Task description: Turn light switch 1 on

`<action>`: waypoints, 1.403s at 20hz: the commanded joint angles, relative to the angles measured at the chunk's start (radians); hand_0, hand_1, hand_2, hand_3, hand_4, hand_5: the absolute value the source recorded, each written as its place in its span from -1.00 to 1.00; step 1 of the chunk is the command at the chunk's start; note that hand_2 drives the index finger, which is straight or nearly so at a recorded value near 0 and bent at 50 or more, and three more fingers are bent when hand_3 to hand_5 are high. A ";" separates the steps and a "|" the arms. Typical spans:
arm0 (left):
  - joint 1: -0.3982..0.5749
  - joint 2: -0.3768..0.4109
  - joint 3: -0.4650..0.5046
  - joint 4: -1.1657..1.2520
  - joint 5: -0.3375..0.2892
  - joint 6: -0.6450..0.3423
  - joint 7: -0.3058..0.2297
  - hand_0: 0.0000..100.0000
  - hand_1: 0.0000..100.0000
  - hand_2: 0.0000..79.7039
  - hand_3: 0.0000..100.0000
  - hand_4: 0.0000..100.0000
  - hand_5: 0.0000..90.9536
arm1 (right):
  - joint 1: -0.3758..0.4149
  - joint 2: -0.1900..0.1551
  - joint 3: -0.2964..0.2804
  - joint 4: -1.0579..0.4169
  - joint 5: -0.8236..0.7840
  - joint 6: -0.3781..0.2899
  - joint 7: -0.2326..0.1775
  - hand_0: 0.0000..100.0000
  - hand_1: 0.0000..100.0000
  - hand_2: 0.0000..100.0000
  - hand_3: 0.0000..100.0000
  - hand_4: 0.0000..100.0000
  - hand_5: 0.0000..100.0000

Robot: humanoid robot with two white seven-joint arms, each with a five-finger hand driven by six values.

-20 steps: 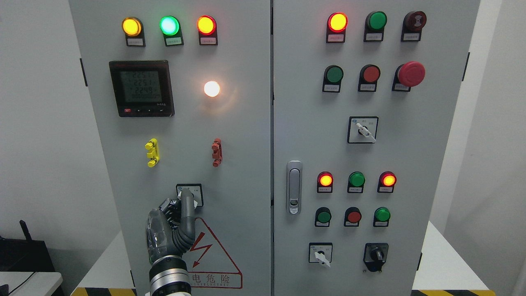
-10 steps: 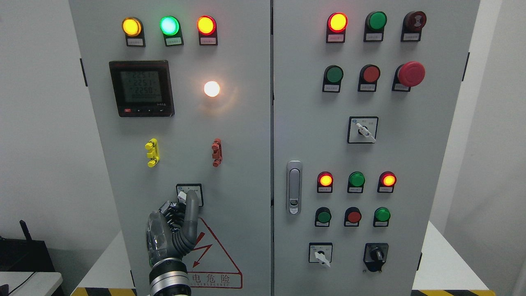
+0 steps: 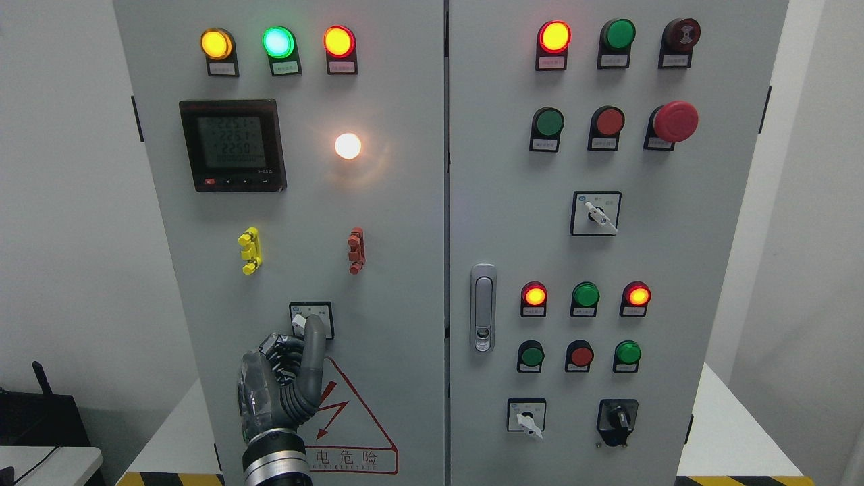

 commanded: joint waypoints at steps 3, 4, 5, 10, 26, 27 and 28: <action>0.058 0.003 0.011 -0.068 -0.002 -0.006 -0.005 -0.73 -0.43 0.61 0.68 0.70 0.64 | 0.000 -0.001 0.017 0.000 -0.025 0.000 0.000 -0.76 -0.22 -1.00 -1.00 -1.00 -1.00; 0.069 0.005 0.016 -0.074 -0.002 -0.010 -0.009 -0.73 -0.43 0.61 0.69 0.70 0.64 | 0.000 -0.001 0.017 0.000 -0.025 0.000 0.000 -0.76 -0.22 -1.00 -1.00 -1.00 -1.00; 0.079 0.005 0.025 -0.077 -0.002 -0.021 -0.011 -0.72 -0.43 0.62 0.69 0.70 0.64 | 0.000 -0.001 0.017 0.000 -0.025 0.000 0.000 -0.76 -0.22 -1.00 -1.00 -1.00 -1.00; 0.199 0.025 0.146 -0.086 -0.002 -0.268 -0.176 -0.74 -0.43 0.64 0.73 0.75 0.63 | 0.000 0.001 0.017 0.000 -0.025 0.000 0.000 -0.76 -0.22 -1.00 -1.00 -1.00 -1.00; 0.573 0.068 1.074 0.387 0.006 -0.684 -0.693 -0.58 -0.65 -0.25 -0.33 -0.29 -0.78 | 0.000 0.001 0.017 0.000 -0.025 0.000 0.000 -0.76 -0.22 -1.00 -1.00 -1.00 -1.00; 0.576 0.068 1.108 0.445 0.003 -0.684 -0.706 -0.51 -0.71 -0.29 -0.38 -0.33 -0.79 | 0.000 -0.001 0.017 0.000 -0.025 0.000 0.000 -0.76 -0.22 -1.00 -1.00 -1.00 -1.00; 0.586 0.069 1.128 0.502 0.000 -0.682 -0.709 -0.47 -0.75 -0.34 -0.43 -0.35 -0.81 | 0.000 -0.001 0.017 0.000 -0.025 0.000 0.000 -0.76 -0.22 -1.00 -1.00 -1.00 -1.00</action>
